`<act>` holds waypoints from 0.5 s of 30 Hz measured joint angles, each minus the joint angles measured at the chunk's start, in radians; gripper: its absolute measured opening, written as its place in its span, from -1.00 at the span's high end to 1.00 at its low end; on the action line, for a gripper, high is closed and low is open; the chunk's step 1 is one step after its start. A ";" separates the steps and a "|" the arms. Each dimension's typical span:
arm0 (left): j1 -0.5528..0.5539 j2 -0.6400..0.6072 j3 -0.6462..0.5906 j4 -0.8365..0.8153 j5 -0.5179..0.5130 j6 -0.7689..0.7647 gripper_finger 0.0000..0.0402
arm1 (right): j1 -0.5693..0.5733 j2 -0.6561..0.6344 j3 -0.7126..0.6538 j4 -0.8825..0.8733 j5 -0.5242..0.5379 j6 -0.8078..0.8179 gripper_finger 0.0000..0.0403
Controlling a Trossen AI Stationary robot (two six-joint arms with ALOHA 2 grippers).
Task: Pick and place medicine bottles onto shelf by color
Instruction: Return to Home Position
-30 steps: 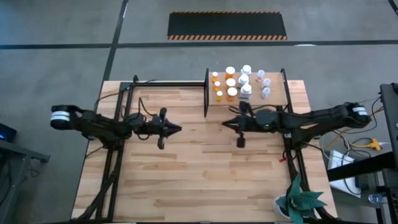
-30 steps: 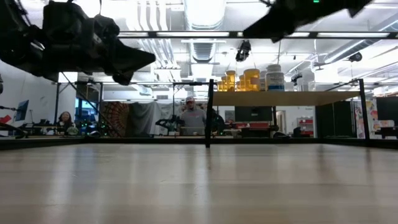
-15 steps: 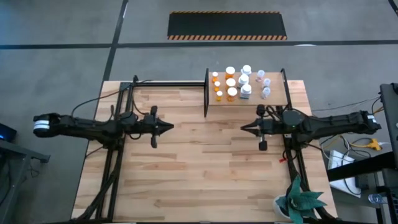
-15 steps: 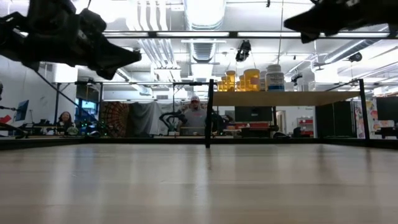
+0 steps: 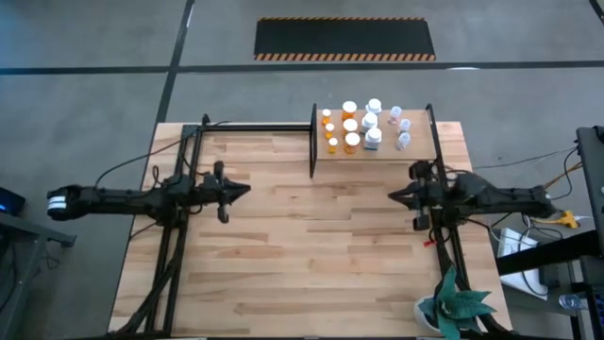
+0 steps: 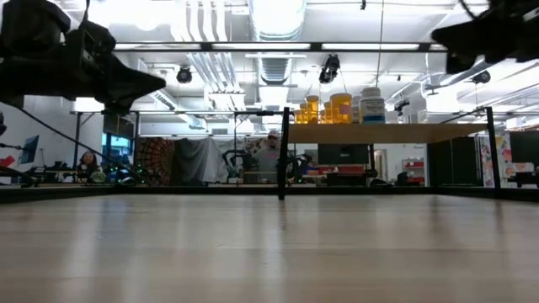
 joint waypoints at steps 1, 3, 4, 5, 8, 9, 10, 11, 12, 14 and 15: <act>0.004 -0.019 -0.001 -0.019 -0.005 0.000 0.96 | 0.000 -0.037 -0.005 -0.026 0.000 0.004 0.96; 0.014 -0.053 -0.001 -0.072 -0.019 0.000 0.96 | -0.004 -0.096 -0.012 -0.069 0.005 0.005 0.96; 0.019 -0.068 -0.001 -0.091 -0.021 0.000 0.96 | -0.005 -0.095 -0.010 -0.052 0.011 0.005 0.96; 0.025 -0.083 -0.001 -0.119 -0.025 0.001 0.96 | -0.007 -0.096 -0.011 -0.065 0.022 0.004 0.96; 0.037 -0.149 -0.001 -0.201 -0.052 0.000 0.96 | -0.016 -0.070 -0.027 -0.045 0.056 -0.001 0.96; 0.041 -0.174 -0.001 -0.224 -0.058 0.000 0.96 | -0.019 -0.072 -0.037 -0.032 0.058 0.004 0.96; 0.043 -0.194 -0.001 -0.243 -0.064 0.000 0.96 | -0.022 -0.079 -0.051 -0.033 0.056 0.003 0.96; 0.045 -0.211 -0.001 -0.264 -0.071 0.000 0.96 | -0.026 -0.083 -0.062 -0.020 0.055 0.002 0.96; 0.047 -0.231 -0.002 -0.282 -0.075 0.000 0.96 | -0.029 -0.093 -0.072 -0.005 0.055 0.002 0.96; 0.047 -0.273 -0.002 -0.311 -0.080 -0.001 0.96 | -0.039 -0.095 -0.099 0.017 0.055 -0.001 0.96; 0.047 -0.292 -0.002 -0.330 -0.082 -0.001 0.96 | -0.044 -0.095 -0.110 0.037 0.055 0.000 0.96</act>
